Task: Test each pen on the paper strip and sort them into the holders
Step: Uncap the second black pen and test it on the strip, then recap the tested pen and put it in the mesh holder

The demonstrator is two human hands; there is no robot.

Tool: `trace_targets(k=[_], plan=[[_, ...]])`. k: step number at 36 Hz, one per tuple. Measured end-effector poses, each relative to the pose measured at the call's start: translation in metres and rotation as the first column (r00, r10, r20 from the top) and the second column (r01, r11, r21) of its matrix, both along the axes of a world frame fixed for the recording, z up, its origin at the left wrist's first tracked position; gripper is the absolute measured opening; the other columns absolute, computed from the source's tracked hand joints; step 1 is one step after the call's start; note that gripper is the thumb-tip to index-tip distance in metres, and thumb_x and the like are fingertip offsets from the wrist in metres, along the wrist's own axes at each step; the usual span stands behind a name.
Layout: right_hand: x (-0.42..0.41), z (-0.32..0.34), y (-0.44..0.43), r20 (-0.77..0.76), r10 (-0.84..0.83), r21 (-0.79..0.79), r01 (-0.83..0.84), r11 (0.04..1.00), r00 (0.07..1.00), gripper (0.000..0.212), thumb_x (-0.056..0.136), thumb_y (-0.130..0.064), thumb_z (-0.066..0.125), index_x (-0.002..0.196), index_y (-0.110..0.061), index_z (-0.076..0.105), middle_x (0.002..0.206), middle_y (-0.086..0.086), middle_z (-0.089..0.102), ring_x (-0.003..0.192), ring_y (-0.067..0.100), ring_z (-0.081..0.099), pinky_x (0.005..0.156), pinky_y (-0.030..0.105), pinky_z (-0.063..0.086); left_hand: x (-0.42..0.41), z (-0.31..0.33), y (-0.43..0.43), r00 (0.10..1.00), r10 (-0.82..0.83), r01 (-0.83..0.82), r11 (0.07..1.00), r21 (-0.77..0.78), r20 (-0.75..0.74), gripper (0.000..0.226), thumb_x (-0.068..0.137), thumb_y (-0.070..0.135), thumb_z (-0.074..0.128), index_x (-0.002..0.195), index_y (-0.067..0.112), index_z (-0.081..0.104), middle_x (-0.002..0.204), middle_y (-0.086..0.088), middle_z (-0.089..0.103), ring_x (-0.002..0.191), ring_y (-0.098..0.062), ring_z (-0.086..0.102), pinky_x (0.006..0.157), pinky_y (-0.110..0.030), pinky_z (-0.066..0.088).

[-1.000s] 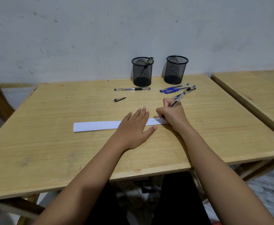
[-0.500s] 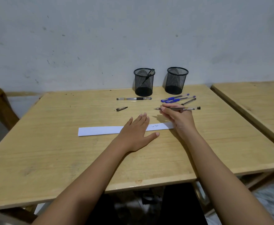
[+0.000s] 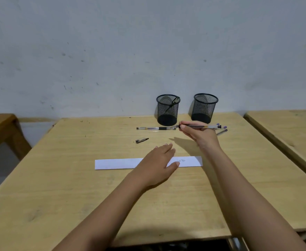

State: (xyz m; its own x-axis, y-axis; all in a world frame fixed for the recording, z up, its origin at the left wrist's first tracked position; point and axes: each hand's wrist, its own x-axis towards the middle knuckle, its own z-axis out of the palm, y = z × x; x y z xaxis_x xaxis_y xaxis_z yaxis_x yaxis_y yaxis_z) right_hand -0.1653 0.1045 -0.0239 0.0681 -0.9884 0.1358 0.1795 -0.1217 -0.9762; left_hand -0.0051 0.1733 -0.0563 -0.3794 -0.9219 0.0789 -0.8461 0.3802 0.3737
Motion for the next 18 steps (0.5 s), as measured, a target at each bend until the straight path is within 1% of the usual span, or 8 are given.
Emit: trace_targets(k=[3,5,7,11,13,14,16,18], plan=[[0.003,0.0,-0.008,-0.034,0.004,-0.024,-0.005,1.0,0.999,0.014,0.074,-0.005,0.074,0.084,-0.014,0.076,0.094,0.01,0.074,0.099,0.029,0.068,0.093,0.034,0.052,0.01,0.011,-0.005,0.991,0.006,-0.003,1.0,0.02,-0.133,0.051,0.096,0.04,0.041,0.14,0.014,0.039,0.154,0.003,0.027,0.141,-0.011,0.024,0.116,-0.03,0.022],[0.005,0.0,-0.012,-0.079,-0.006,-0.033,0.003,0.999,0.997,0.014,0.073,-0.008,0.076,0.086,-0.013,0.076,0.096,0.01,0.074,0.098,0.024,0.068,0.092,0.033,0.051,0.02,0.02,-0.013,0.973,0.074,-0.072,0.997,0.015,-0.218,0.049,0.096,0.037,0.044,0.138,0.012,0.043,0.149,0.002,0.035,0.137,-0.012,0.032,0.112,-0.025,0.024],[0.007,0.001,-0.015,-0.094,-0.004,-0.035,0.0,0.999,0.996,0.014,0.072,-0.01,0.077,0.086,-0.013,0.076,0.096,0.008,0.074,0.096,0.021,0.068,0.09,0.03,0.051,0.034,0.025,-0.026,0.958,0.153,-0.157,0.988,0.006,-0.242,0.045,0.095,0.031,0.047,0.134,0.008,0.046,0.144,-0.003,0.042,0.131,-0.015,0.04,0.105,-0.022,0.027],[0.011,0.003,-0.02,-0.044,0.032,-0.019,-0.032,0.999,0.999,0.014,0.073,-0.005,0.075,0.086,-0.01,0.075,0.092,0.007,0.075,0.092,0.019,0.069,0.086,0.026,0.054,0.06,0.022,-0.05,0.943,0.301,-0.301,0.953,0.021,-0.143,0.037,0.094,0.023,0.049,0.125,0.002,0.051,0.13,-0.01,0.049,0.123,-0.025,0.045,0.098,-0.029,0.035],[0.013,0.002,-0.021,-0.009,0.057,0.0,-0.057,0.998,0.998,0.015,0.073,-0.001,0.074,0.087,-0.007,0.074,0.09,0.007,0.075,0.09,0.019,0.068,0.086,0.025,0.055,0.068,0.017,-0.056,0.937,0.343,-0.341,0.939,0.041,-0.062,0.021,0.093,0.023,0.049,0.1,0.005,0.056,0.107,-0.008,0.048,0.109,-0.028,0.05,0.087,-0.032,0.041],[0.015,0.002,-0.022,0.002,0.066,0.007,-0.066,0.998,0.998,0.015,0.073,0.0,0.074,0.086,-0.007,0.074,0.089,0.007,0.075,0.09,0.019,0.068,0.086,0.025,0.055,0.071,0.015,-0.057,0.935,0.353,-0.352,0.935,0.04,-0.025,0.02,0.093,0.024,0.049,0.093,0.005,0.055,0.101,-0.008,0.046,0.103,-0.028,0.05,0.084,-0.034,0.043],[0.018,0.002,-0.023,0.027,0.081,0.027,-0.082,0.996,0.996,0.016,0.072,0.001,0.073,0.085,-0.008,0.074,0.088,0.006,0.075,0.09,0.02,0.068,0.087,0.025,0.054,0.074,0.011,-0.059,0.936,0.352,-0.352,0.936,0.012,-0.001,0.024,0.094,0.023,0.049,0.097,0.002,0.06,0.103,-0.01,0.047,0.1,-0.026,0.049,0.085,-0.035,0.044],[0.02,0.002,-0.024,0.053,0.087,0.044,-0.09,0.995,0.995,0.016,0.072,0.002,0.073,0.084,-0.008,0.074,0.087,0.006,0.075,0.091,0.021,0.068,0.088,0.026,0.054,0.075,0.009,-0.06,0.94,0.34,-0.341,0.94,-0.029,-0.035,0.025,0.095,0.019,0.048,0.106,0.003,0.063,0.106,-0.012,0.05,0.1,-0.025,0.05,0.085,-0.034,0.044]])
